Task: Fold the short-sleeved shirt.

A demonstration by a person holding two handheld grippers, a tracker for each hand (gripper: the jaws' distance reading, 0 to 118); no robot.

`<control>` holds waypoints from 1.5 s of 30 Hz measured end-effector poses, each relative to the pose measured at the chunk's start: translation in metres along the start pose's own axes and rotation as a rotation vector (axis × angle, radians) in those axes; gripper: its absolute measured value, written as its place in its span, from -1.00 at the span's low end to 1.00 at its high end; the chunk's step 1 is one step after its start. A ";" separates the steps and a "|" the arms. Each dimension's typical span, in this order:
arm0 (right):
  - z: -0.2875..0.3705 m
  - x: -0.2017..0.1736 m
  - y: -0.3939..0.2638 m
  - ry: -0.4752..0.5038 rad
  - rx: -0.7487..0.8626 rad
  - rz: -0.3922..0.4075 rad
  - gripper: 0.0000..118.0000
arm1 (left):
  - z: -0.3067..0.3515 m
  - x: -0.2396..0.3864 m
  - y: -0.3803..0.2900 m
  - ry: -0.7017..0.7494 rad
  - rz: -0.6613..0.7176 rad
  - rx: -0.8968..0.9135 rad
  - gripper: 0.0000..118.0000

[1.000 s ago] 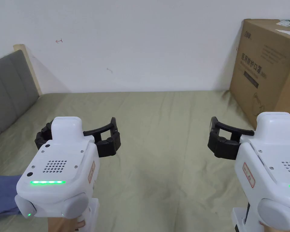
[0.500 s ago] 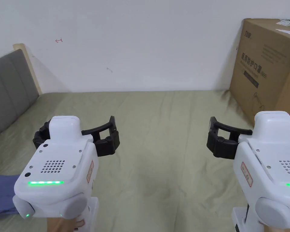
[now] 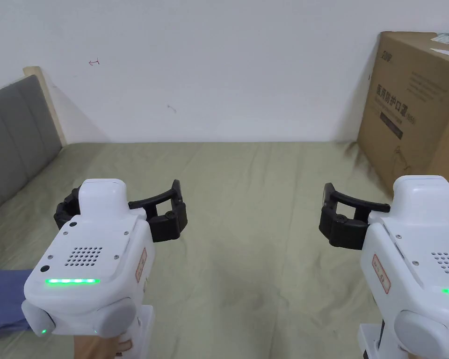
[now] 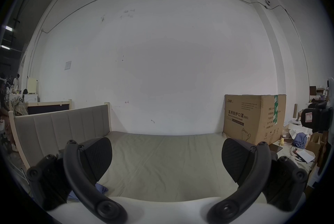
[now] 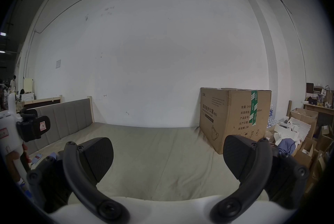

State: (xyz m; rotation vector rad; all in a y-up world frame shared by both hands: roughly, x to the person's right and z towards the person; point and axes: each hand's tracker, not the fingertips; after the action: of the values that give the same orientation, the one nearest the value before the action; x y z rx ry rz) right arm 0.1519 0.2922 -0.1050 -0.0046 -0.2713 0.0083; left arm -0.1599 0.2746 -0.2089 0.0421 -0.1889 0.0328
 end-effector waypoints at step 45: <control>-0.018 -0.018 0.014 -0.196 -0.511 -0.120 1.00 | 0.003 -0.006 -0.005 0.026 0.056 -0.034 1.00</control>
State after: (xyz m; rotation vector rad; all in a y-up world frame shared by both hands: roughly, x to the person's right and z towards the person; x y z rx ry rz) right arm 0.1394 0.3056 -0.1272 -0.4978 -0.4636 -0.1812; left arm -0.1662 0.2694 -0.2076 0.0022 -0.1645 0.0863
